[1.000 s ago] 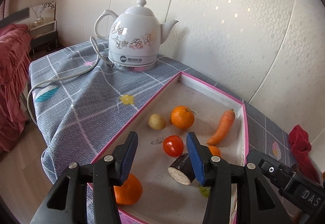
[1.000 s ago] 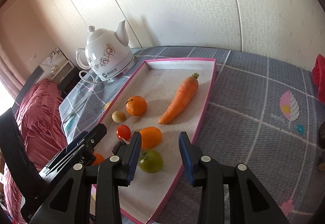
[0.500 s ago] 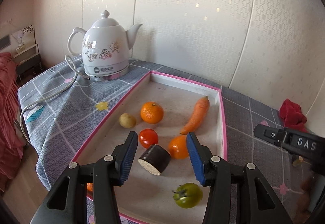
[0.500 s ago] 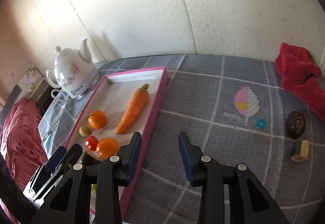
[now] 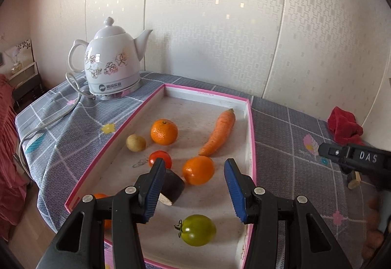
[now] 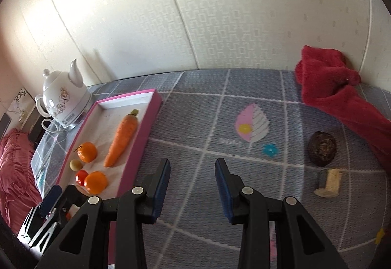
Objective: Organize fruits
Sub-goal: 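Move both tools toward the dark fruit and eggplant slice beside the towel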
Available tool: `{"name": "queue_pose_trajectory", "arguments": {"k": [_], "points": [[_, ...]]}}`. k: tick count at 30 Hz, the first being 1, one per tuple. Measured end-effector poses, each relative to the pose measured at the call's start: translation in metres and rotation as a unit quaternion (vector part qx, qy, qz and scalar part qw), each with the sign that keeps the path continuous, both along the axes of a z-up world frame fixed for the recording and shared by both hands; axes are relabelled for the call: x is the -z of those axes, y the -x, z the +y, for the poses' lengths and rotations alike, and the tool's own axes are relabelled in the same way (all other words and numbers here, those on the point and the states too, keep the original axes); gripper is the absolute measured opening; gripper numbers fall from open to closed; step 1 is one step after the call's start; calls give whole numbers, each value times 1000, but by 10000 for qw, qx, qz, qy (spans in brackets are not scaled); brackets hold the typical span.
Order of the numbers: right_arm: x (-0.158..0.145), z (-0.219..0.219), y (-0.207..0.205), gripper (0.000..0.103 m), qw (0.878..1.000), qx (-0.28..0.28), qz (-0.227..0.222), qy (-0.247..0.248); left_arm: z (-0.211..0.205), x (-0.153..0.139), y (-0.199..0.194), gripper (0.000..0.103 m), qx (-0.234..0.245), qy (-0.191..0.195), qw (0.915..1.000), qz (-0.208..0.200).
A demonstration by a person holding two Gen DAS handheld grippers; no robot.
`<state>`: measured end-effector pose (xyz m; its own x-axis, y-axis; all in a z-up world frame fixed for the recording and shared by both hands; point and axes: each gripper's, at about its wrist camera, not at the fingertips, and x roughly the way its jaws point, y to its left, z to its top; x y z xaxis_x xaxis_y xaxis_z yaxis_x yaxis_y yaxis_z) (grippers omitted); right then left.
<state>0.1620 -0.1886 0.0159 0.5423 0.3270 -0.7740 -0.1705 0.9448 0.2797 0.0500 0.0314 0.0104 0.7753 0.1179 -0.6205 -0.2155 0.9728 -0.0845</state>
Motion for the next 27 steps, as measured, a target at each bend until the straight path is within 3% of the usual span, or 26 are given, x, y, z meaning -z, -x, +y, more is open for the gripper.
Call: {"name": "queue_pose_trajectory", "arguments": {"k": [5,10,18,22,27], "points": [[-4,-37,-3,38,9983,555,-72,-133,-16,-1,0,51,349,-44,9994,16],[-4,-94,-4,38,9893,1425,-76,-289,-33,-2,-1,50,681,-65,9977,34],[14,-198,11,38,9489,3006,246,-934,-51,-3,2,51,989,-94,9950,81],[25,-213,9,38,9433,3087,491,-1117,-56,-2,3,50,1038,-72,9945,117],[32,-198,-3,38,9555,2538,761,-1300,-60,5,1,51,1190,68,9925,261]]}}
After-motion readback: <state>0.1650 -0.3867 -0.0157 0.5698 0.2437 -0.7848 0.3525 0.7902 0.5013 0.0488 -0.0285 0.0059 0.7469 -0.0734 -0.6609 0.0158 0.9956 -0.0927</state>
